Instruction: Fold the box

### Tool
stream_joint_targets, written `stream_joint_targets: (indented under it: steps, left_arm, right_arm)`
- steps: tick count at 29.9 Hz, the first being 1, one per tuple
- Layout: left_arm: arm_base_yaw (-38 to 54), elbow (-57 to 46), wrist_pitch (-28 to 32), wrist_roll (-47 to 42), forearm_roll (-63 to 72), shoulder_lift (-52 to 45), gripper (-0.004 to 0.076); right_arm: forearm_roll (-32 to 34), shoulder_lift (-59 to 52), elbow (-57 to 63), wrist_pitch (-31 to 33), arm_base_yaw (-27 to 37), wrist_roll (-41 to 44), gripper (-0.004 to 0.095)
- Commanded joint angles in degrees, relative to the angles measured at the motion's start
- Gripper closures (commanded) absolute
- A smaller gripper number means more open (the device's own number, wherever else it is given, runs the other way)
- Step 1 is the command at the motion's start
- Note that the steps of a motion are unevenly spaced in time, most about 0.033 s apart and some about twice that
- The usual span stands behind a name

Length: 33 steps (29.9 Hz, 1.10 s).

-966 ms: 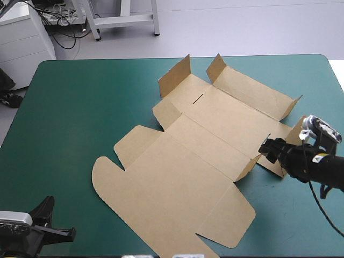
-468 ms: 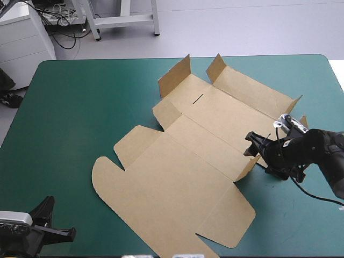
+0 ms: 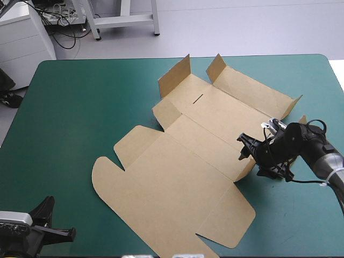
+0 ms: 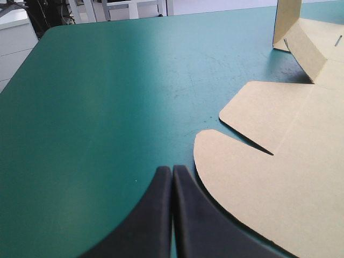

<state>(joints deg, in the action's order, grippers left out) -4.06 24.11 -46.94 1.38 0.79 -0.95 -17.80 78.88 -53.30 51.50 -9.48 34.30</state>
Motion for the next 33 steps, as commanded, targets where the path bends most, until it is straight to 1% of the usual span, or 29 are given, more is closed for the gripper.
stream_joint_targets:
  steps: [1,6,10,11,15,18,22,28,30,33]
  left_arm:
    - [-0.4,1.1,4.3,0.0,0.8,-0.8,0.0756]
    - [-0.4,1.1,4.3,0.0,0.8,-0.8,0.0756]
    - [-0.4,1.1,4.3,0.0,0.8,-0.8,0.0756]
    - [-0.4,1.1,4.3,0.0,0.8,-0.8,0.0756]
    - [-0.4,1.1,4.3,0.0,0.8,-0.8,0.0756]
    - [-0.4,1.1,4.3,0.0,0.8,-0.8,0.0756]
    - [-0.4,1.1,4.3,0.0,0.8,-0.8,0.0756]
    - [-0.4,1.1,4.3,0.0,0.8,-0.8,0.0756]
    - [-0.4,1.1,4.3,0.0,0.8,-0.8,0.0756]
    - [-0.4,1.1,4.3,0.0,0.8,-0.8,0.0756]
  right_arm:
    - [-0.9,0.3,-1.7,-0.8,-0.2,-0.1,0.0413]
    - [-1.8,1.0,-1.7,-1.0,-0.2,-0.1,0.0643]
    - [-1.8,1.0,-1.7,-0.5,-0.2,-1.2,0.0903]
    - [-1.8,1.0,-1.7,-0.2,-0.2,-1.2,0.0925]
    - [-1.8,1.0,-1.7,0.1,-0.2,-2.2,0.0925]
    - [-1.9,1.0,-1.8,0.0,-0.2,-5.7,0.0925]
    - [-1.2,1.0,-1.9,0.0,-0.2,-17.1,0.0925]
    - [6.2,1.4,-4.7,-0.3,-0.2,-26.4,0.0925]
    - [7.5,2.5,-8.0,1.3,-0.2,-30.5,0.0925]
    - [7.3,5.0,-13.8,4.7,-0.2,-37.6,0.0925]
